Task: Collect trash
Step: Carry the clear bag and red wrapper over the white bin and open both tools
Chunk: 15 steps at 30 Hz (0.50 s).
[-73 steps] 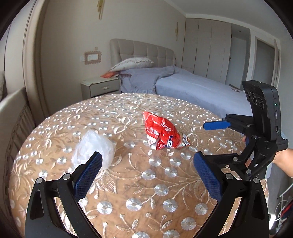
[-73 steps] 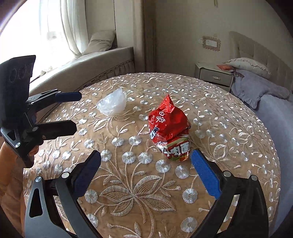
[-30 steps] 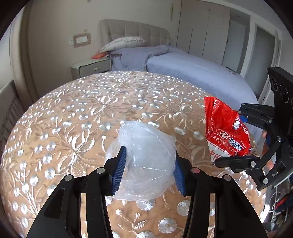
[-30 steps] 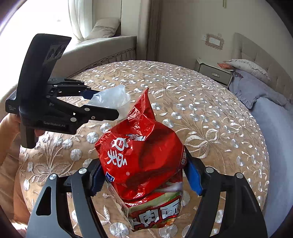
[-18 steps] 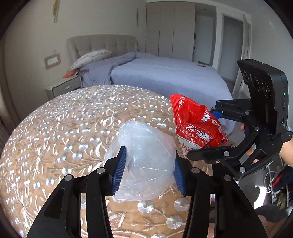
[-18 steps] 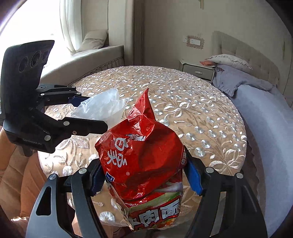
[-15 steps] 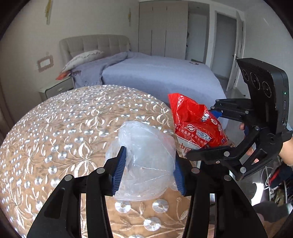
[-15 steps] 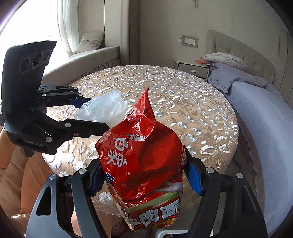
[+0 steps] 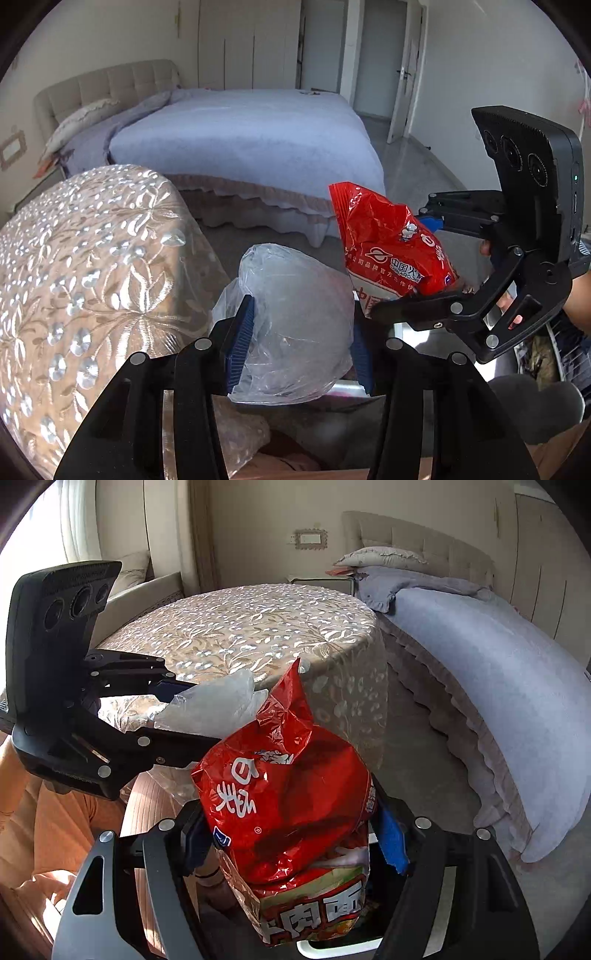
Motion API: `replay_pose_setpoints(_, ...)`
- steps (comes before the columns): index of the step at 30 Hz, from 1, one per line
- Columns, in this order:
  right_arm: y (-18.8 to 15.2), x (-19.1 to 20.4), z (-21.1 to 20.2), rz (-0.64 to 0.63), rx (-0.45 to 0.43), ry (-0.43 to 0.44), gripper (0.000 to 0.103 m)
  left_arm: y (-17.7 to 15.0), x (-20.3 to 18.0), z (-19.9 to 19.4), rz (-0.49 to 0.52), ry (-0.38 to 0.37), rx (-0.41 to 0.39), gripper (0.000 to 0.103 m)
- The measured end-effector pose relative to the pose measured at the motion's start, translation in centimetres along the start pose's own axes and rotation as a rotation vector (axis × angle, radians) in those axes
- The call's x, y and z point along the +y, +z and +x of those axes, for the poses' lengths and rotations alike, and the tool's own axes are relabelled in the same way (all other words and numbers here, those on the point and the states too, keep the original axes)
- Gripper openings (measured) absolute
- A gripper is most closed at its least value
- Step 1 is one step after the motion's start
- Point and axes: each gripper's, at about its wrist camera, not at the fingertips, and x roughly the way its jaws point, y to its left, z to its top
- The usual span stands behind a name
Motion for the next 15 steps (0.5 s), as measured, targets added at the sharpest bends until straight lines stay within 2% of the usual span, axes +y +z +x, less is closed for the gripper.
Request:
replay_pose_setpoints(4,-2.9,-2.3,0.1,0.045,0.051,-0.039,0.074,-0.4,-2.4,4.0,0.036,-0.050,0.066,0.047)
replay_pose_setpoints(10,-8.1,-5.1,2.5,0.083,0.176,-0.090,0.074,-1.1,-4.0,10.7,0.066,-0.120,0.180,0.047)
replay_pose_setpoints(14,-10.7,-7.2,4.1,0.145,0.217,-0.079,0.074,-1.2,-4.7,14.0,0.089,-0.157,0.244,0.048)
replay_pose_setpoints(15,-11.1,-7.7,4.4,0.158,0.226,-0.071,0.075,-1.3,-4.9,14.6,0.096,-0.162,0.258,0.052)
